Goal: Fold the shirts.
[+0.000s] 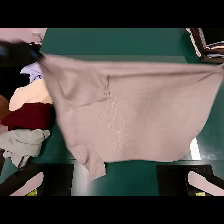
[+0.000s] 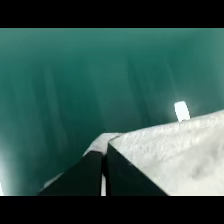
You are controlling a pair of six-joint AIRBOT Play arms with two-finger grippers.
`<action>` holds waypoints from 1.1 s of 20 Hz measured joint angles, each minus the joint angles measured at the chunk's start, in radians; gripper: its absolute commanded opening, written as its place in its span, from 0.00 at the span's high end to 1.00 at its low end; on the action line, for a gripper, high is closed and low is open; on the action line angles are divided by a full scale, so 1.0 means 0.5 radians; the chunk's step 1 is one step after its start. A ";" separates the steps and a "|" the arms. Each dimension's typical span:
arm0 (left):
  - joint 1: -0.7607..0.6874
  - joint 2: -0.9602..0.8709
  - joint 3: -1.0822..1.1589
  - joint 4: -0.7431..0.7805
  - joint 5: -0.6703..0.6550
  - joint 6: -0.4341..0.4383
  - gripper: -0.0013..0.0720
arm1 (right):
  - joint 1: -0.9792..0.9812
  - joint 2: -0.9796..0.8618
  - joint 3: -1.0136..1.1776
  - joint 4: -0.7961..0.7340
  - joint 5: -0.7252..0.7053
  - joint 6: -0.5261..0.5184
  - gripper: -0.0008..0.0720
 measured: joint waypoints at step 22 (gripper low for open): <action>0.001 -1.005 -0.292 -0.027 0.213 0.182 0.47 | 0.057 -0.880 -0.227 0.015 -0.285 -0.082 0.32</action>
